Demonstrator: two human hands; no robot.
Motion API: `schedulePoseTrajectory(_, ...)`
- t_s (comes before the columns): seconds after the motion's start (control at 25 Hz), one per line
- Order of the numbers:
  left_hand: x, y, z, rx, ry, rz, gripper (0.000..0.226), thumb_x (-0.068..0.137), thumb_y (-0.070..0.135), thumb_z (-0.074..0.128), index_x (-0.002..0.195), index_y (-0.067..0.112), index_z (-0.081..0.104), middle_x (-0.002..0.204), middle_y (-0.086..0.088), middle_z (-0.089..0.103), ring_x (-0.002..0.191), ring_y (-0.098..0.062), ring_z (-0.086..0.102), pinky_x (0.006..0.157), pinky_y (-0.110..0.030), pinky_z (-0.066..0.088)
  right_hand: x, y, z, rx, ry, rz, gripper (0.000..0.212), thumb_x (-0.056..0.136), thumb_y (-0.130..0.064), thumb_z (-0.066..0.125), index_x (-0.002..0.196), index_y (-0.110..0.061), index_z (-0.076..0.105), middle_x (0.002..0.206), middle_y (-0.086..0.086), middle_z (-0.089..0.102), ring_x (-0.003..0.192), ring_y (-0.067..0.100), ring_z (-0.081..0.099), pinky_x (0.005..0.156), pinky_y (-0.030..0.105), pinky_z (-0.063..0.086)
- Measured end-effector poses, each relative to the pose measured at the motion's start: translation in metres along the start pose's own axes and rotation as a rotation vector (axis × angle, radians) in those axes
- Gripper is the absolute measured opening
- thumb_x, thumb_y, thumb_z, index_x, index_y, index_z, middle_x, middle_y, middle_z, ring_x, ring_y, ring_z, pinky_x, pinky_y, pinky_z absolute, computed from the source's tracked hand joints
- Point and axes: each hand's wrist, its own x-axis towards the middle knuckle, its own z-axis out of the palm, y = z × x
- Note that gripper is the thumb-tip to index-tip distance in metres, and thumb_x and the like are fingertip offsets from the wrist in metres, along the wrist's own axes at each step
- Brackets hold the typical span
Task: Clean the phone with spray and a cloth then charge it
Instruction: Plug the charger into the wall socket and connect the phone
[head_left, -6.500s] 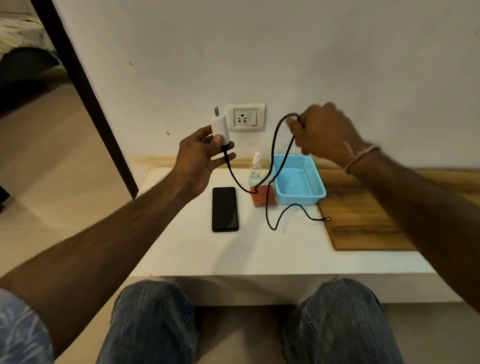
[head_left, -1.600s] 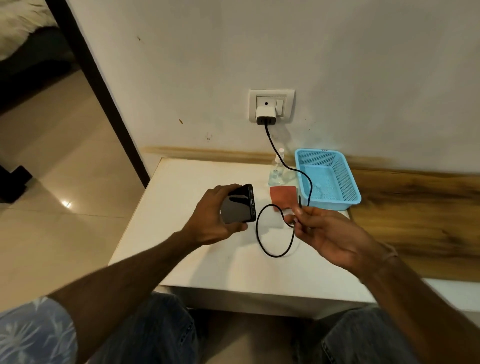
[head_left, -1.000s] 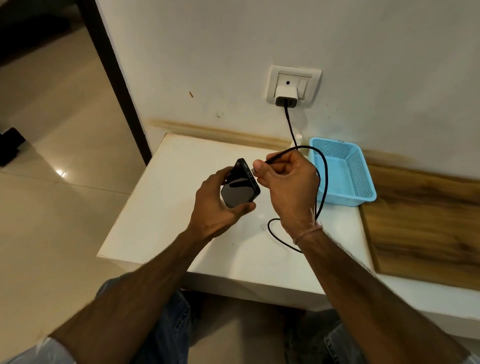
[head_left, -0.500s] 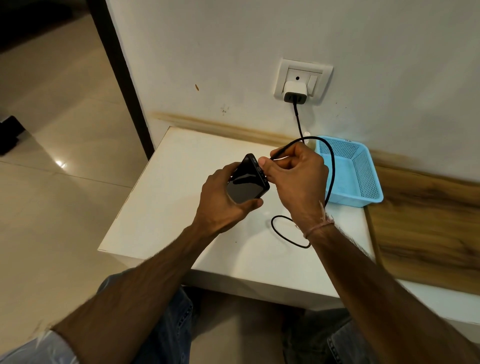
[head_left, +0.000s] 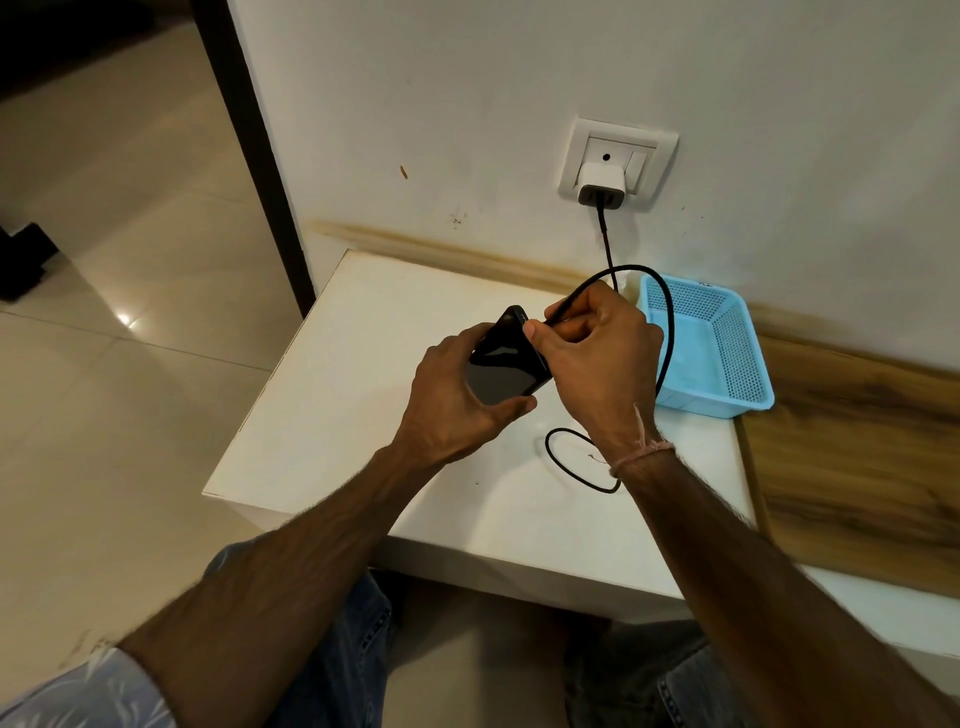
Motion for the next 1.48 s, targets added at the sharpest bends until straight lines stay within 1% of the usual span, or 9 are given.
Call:
schedulePoseTrajectory(0.16,0.000,-0.005,0.004,-0.002,-0.001,0.038,0.088,0.063,0.053,0.082,0.138,0.022,0.050,0.130,0.001,0.061,0.109,-0.008,0.051,0.091,-0.015,0.037,0.000,0.005,0.000,0.033,-0.024,0.030,0.021,0.078,-0.033,0.078,0.083,-0.029,0.058,0.065,-0.021,0.059,0.065,-0.003,0.063,0.066,0.024,0.058)
schedulePoseTrajectory(0.32,0.001,-0.015,0.010,0.018,-0.099,-0.003,0.091,0.062,0.038,0.089,0.140,0.022,0.044,0.135,0.001,0.053,0.120,-0.016,0.047,0.093,-0.021,0.037,-0.002,0.018,-0.003,0.135,0.026,0.128,0.019,0.075,-0.033,0.080,0.083,-0.027,0.064,0.070,-0.016,0.067,0.067,-0.001,0.067,0.068,0.029,0.060)
schedulePoseTrajectory(0.48,0.006,-0.021,0.008,0.016,-0.184,0.022,0.084,0.063,0.031,0.090,0.136,0.023,0.047,0.130,0.004,0.056,0.116,-0.014,0.052,0.094,-0.023,0.042,-0.008,0.035,-0.010,0.345,0.022,0.317,0.017,0.078,-0.023,0.080,0.088,-0.016,0.069,0.082,0.002,0.073,0.076,0.017,0.072,0.072,0.042,0.061)
schedulePoseTrajectory(0.68,0.017,-0.026,-0.005,0.161,-0.313,0.084,0.083,0.059,0.036,0.086,0.134,0.027,0.050,0.125,0.006,0.054,0.112,-0.018,0.048,0.094,-0.038,0.049,-0.027,0.055,-0.034,0.441,-0.212,0.510,0.023,0.083,-0.037,0.072,0.088,-0.014,0.072,0.081,0.008,0.074,0.065,0.020,0.073,0.057,0.031,0.058)
schedulePoseTrajectory(0.76,0.023,-0.030,-0.013,0.234,-0.384,0.090,0.084,0.058,0.039,0.082,0.135,0.027,0.050,0.126,0.007,0.053,0.114,-0.018,0.045,0.095,-0.041,0.049,-0.032,0.060,-0.036,0.208,-0.237,0.375,0.032,0.082,-0.048,0.069,0.078,-0.016,0.070,0.067,0.002,0.072,0.054,0.015,0.070,0.050,0.025,0.054)
schedulePoseTrajectory(0.84,0.030,-0.034,-0.022,0.333,-0.457,0.111,0.083,0.061,0.037,0.082,0.137,0.026,0.049,0.128,0.004,0.052,0.114,-0.018,0.042,0.097,-0.041,0.047,-0.028,0.060,-0.029,-0.137,-0.186,0.036,0.031,0.081,-0.049,0.070,0.077,-0.019,0.064,0.069,-0.005,0.067,0.062,0.009,0.064,0.056,0.020,0.048)
schedulePoseTrajectory(0.92,0.040,-0.036,-0.031,0.451,-0.523,0.141,0.082,0.064,0.037,0.083,0.138,0.026,0.048,0.130,0.003,0.051,0.115,-0.021,0.042,0.097,-0.042,0.046,-0.020,0.057,-0.011,-0.405,-0.284,-0.259,0.041,0.075,-0.048,0.076,0.103,-0.022,0.061,0.101,-0.002,0.064,0.092,0.016,0.057,0.078,0.029,0.046)
schedulePoseTrajectory(1.04,0.058,-0.039,-0.039,0.551,-0.590,0.160,0.081,0.066,0.040,0.083,0.137,0.026,0.049,0.127,0.003,0.052,0.114,-0.023,0.042,0.093,-0.044,0.049,-0.002,0.063,0.027,-0.707,-0.615,-0.288,0.091,0.065,-0.055,0.078,0.139,-0.020,0.037,0.135,0.005,0.046,0.120,0.026,0.045,0.098,0.041,0.039)
schedulePoseTrajectory(1.48,0.155,-0.083,-0.043,0.642,-0.614,0.114,0.075,0.061,0.046,0.085,0.127,0.027,0.054,0.120,0.002,0.054,0.110,-0.022,0.042,0.096,-0.045,0.045,0.090,0.087,0.112,-0.319,-0.701,-0.062,0.069,0.057,-0.030,0.085,0.119,-0.017,0.056,0.111,0.006,0.053,0.097,0.024,0.056,0.083,0.038,0.052)
